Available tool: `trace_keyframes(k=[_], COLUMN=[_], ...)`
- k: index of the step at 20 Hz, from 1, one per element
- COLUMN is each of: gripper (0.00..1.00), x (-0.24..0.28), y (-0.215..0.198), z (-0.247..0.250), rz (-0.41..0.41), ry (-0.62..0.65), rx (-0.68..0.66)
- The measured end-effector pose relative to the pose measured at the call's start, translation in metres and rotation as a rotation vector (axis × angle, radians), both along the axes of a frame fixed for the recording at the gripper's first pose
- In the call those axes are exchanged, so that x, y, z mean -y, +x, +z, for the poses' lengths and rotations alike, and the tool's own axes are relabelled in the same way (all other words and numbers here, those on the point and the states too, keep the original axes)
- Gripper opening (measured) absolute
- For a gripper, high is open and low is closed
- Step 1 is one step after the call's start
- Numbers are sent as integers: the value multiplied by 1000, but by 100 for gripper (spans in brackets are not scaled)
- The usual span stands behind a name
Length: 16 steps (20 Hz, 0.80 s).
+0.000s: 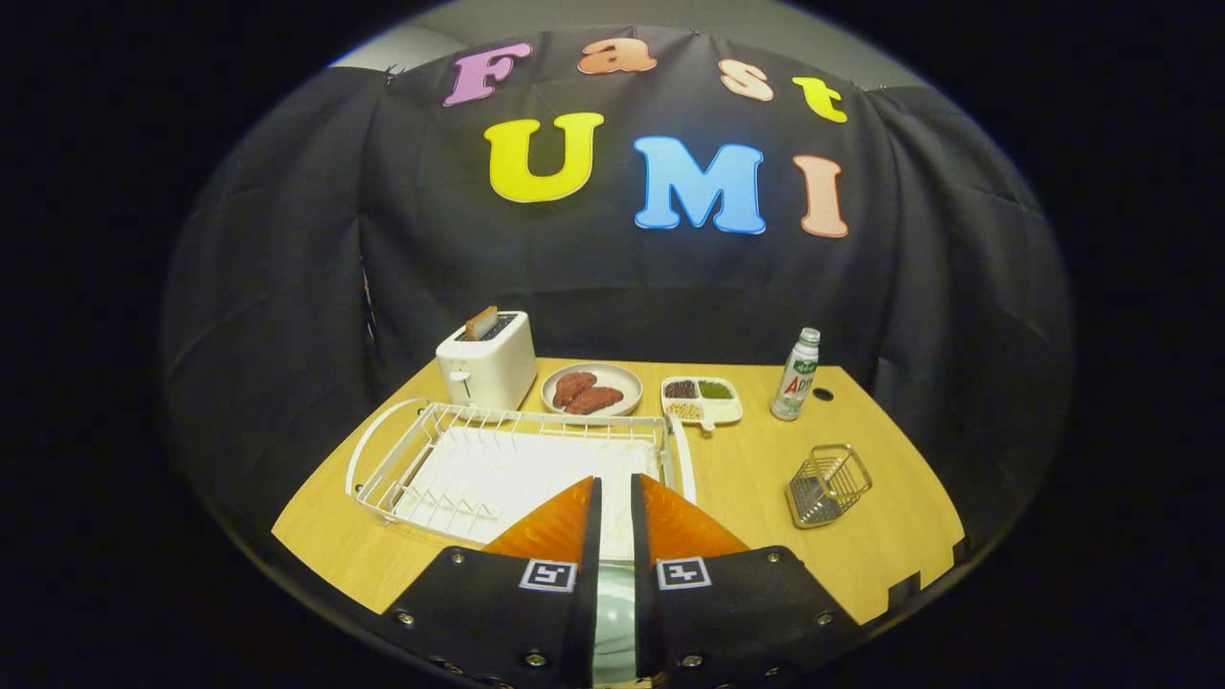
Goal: Take the plate from the dish rack, then take the spoon from the basket and place it into the plate.
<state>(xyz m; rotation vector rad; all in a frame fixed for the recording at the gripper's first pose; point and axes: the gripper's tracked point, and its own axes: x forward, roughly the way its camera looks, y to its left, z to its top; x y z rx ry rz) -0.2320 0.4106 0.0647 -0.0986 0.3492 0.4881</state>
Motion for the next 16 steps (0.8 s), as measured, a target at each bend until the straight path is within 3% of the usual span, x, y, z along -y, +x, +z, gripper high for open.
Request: trace_keyframes(k=[8, 16], gripper=[16, 16], x=[29, 62], y=[38, 58], z=[144, 173], rz=[-75, -150], ry=[115, 102], rx=[294, 361])
